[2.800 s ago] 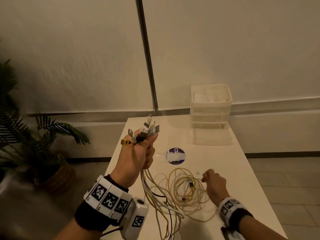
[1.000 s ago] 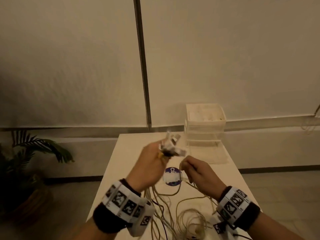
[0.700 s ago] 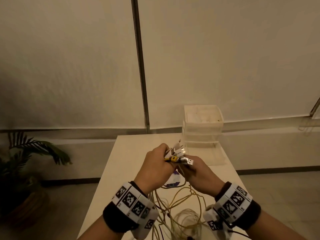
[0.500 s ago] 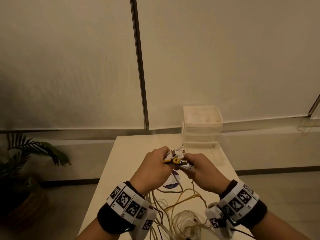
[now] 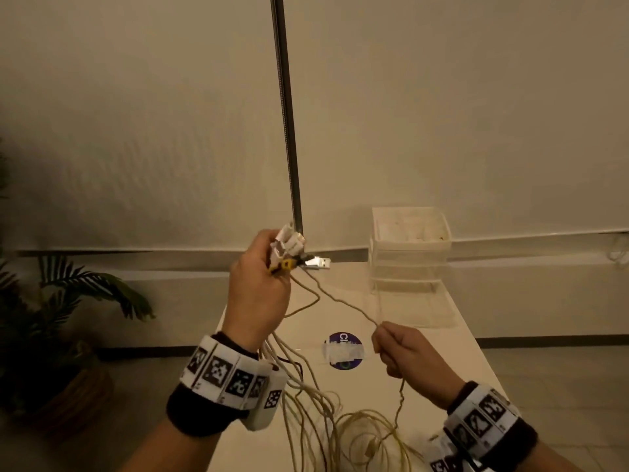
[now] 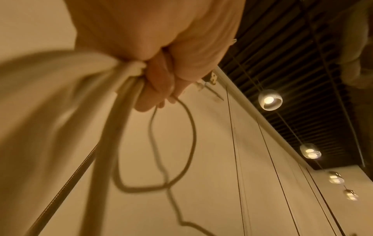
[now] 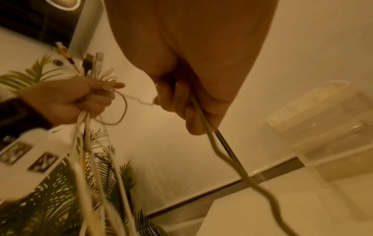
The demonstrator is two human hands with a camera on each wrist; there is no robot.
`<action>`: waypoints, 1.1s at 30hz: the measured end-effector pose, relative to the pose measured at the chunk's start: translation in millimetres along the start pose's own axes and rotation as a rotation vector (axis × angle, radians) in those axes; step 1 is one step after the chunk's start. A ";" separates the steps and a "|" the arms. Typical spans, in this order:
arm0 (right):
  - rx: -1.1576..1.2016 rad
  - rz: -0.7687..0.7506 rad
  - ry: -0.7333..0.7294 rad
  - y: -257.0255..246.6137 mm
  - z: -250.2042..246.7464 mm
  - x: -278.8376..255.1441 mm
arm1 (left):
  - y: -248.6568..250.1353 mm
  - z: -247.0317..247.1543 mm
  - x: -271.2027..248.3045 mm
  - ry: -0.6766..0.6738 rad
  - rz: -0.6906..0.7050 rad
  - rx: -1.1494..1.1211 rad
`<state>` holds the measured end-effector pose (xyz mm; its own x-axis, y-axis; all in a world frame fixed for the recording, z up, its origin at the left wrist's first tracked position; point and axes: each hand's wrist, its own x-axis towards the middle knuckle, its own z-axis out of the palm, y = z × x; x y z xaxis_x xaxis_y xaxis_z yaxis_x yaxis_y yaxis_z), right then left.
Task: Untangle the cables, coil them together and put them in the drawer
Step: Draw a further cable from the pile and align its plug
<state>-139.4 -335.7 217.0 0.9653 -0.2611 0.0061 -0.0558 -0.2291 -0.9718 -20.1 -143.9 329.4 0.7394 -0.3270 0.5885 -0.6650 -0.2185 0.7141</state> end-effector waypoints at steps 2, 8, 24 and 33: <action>0.076 0.050 0.032 -11.8 -2.4 6.0 | 5.8 7.9 -11.7 -0.041 0.069 0.019; 0.138 0.055 -0.012 -49.9 -4.5 4.9 | 10.3 43.3 -38.5 -0.492 0.082 0.159; -0.044 0.080 -0.057 -15.7 -31.1 -5.8 | -7.1 -1.6 10.3 0.107 -0.107 -0.033; 0.132 -0.082 -0.174 -73.0 -21.3 1.2 | 4.9 63.6 -41.7 -0.330 -0.007 -0.055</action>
<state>-139.6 -339.3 293.0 0.9953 -0.0785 0.0563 0.0471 -0.1150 -0.9922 -60.9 -189.8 284.3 0.6644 -0.6078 0.4349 -0.6465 -0.1753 0.7425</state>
